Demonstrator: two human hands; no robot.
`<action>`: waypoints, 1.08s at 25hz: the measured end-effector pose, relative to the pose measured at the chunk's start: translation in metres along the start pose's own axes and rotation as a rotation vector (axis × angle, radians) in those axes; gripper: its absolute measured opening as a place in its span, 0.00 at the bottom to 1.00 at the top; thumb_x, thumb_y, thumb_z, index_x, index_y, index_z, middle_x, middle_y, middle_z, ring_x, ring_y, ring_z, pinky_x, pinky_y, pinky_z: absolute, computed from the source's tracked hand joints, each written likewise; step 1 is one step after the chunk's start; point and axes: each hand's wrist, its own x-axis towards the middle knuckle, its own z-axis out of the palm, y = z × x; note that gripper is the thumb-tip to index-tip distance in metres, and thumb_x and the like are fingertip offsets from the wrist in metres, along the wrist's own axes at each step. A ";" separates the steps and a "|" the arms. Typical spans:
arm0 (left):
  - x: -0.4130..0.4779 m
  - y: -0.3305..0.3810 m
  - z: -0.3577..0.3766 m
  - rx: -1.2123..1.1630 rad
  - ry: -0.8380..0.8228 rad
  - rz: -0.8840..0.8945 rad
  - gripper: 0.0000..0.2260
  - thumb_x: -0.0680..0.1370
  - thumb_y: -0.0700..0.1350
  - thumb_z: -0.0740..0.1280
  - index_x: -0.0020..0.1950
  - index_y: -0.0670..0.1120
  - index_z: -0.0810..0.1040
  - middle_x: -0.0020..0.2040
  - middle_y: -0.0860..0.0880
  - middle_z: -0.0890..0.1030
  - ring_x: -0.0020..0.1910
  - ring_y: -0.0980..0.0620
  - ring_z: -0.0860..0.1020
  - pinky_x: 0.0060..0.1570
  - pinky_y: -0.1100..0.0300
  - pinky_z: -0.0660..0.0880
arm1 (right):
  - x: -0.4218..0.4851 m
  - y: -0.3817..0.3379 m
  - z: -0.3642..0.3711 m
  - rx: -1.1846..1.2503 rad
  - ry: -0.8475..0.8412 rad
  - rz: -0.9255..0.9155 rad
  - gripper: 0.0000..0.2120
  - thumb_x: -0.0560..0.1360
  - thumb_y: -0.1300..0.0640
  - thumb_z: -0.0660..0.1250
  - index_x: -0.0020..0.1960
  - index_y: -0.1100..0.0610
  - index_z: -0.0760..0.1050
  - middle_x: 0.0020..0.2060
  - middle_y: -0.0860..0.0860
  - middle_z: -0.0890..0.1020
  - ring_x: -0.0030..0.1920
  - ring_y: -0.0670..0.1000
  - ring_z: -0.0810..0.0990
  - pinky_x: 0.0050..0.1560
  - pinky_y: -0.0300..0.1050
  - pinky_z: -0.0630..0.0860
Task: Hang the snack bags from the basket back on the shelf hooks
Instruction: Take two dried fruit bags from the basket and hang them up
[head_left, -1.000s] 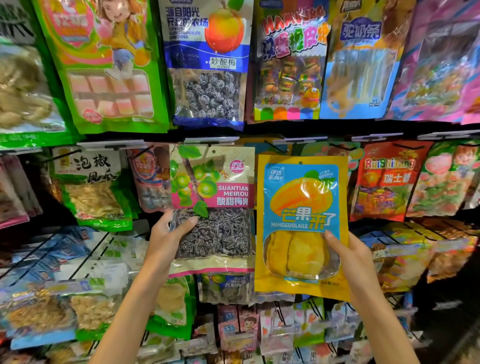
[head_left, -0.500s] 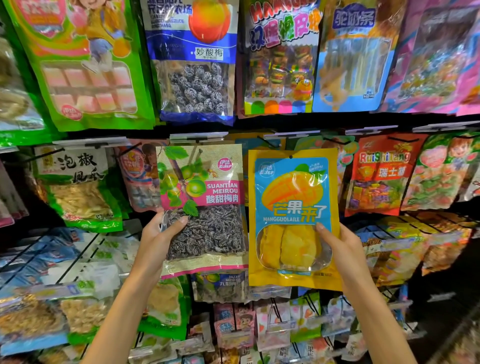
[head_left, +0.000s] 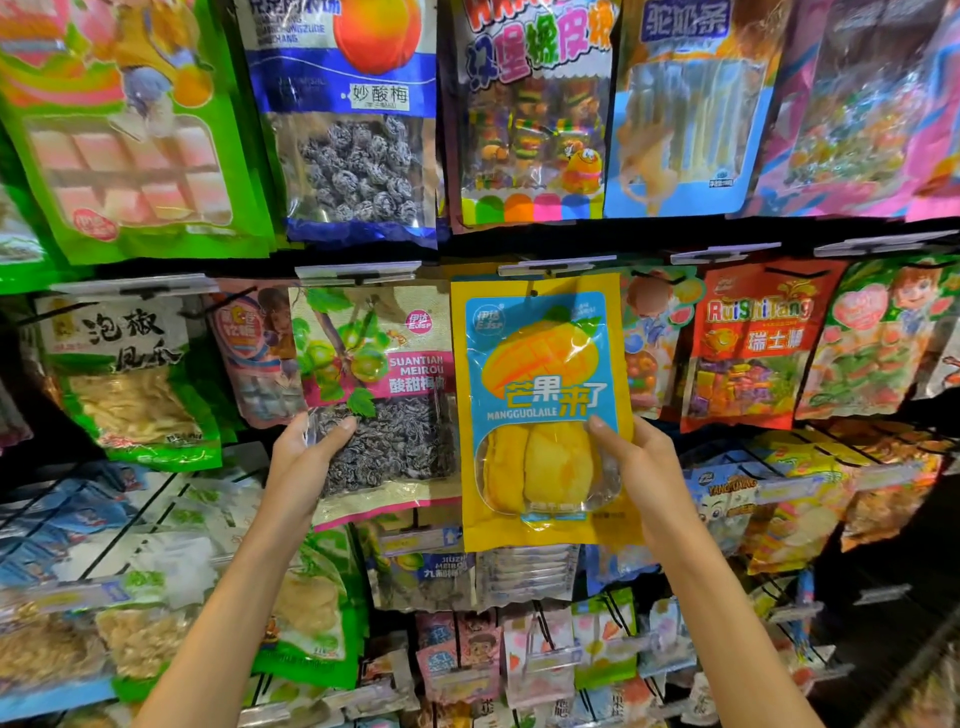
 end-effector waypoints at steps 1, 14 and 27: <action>0.000 -0.001 0.002 -0.001 0.002 0.004 0.45 0.67 0.65 0.75 0.78 0.48 0.62 0.75 0.51 0.68 0.74 0.50 0.66 0.73 0.45 0.62 | 0.001 0.001 -0.002 -0.003 -0.007 -0.002 0.08 0.80 0.55 0.66 0.57 0.50 0.80 0.50 0.44 0.86 0.50 0.43 0.85 0.44 0.37 0.79; 0.002 -0.007 0.010 -0.014 0.021 0.035 0.32 0.74 0.56 0.73 0.74 0.48 0.68 0.70 0.51 0.74 0.70 0.50 0.71 0.72 0.46 0.64 | 0.016 0.005 -0.014 -0.035 -0.060 -0.022 0.07 0.80 0.54 0.66 0.55 0.46 0.81 0.51 0.45 0.86 0.51 0.45 0.84 0.51 0.44 0.79; -0.007 -0.003 0.017 -0.035 0.004 0.069 0.18 0.78 0.48 0.70 0.67 0.52 0.72 0.65 0.56 0.77 0.67 0.55 0.72 0.68 0.54 0.64 | 0.024 0.010 -0.018 -0.019 -0.078 -0.039 0.07 0.80 0.56 0.65 0.55 0.50 0.81 0.47 0.45 0.86 0.40 0.43 0.85 0.32 0.36 0.78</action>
